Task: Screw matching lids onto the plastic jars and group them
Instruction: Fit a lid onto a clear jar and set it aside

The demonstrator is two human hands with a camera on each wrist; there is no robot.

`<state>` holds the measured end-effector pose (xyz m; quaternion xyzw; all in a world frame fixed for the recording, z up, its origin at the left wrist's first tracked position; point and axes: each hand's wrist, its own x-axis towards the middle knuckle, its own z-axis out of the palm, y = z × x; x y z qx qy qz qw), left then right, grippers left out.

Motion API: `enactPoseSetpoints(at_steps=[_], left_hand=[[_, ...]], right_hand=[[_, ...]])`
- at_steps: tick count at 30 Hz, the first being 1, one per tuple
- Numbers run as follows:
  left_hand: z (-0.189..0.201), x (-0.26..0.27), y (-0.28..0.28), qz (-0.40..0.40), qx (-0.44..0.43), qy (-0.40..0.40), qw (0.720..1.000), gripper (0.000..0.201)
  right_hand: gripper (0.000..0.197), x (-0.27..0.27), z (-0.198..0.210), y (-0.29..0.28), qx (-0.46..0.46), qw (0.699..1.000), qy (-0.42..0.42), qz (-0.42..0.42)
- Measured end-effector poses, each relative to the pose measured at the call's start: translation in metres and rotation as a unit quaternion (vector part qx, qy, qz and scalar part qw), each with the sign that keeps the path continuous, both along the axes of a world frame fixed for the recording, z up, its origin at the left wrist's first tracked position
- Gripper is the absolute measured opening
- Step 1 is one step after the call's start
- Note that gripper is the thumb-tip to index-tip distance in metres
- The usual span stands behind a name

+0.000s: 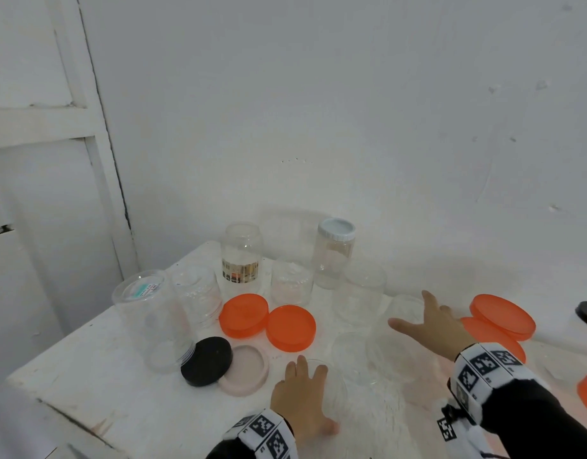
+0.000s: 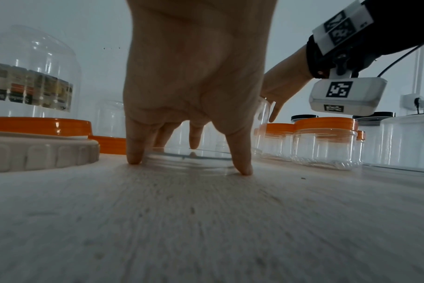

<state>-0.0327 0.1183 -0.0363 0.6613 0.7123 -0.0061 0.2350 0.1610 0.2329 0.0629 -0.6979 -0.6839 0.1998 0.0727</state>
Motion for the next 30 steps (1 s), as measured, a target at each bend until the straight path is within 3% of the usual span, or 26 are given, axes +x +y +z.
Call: enactPoseSetpoints(at_steps=[7,12,17,22,27,30], left_hand=[[-0.001,-0.004,0.000,-0.007,0.002,-0.003,1.000,0.092],[0.002,-0.013,-0.005,-0.018,0.018,-0.060,0.998,0.098],[0.007,-0.025,-0.010,0.024,0.040,-0.157,0.986,0.102],[0.017,-0.026,-0.012,0.086,0.098,-0.278,0.952,0.101],[0.038,-0.013,-0.009,0.131,0.150,-0.359,0.912,0.096],[0.050,-0.003,-0.007,0.153,0.154,-0.412,0.885,0.102]], right_hand=[[0.111,0.011,0.003,-0.006,-0.017,0.999,0.019,0.020],[0.115,0.022,0.007,-0.030,0.004,0.997,-0.023,0.079],[0.103,0.039,0.008,-0.063,0.026,0.994,0.092,0.056],[0.066,0.055,-0.008,-0.090,-0.006,0.967,0.255,-0.003],[0.090,0.058,-0.023,-0.108,-0.028,0.963,0.267,-0.005],[0.087,0.057,-0.026,-0.116,-0.022,0.967,0.253,0.007]])
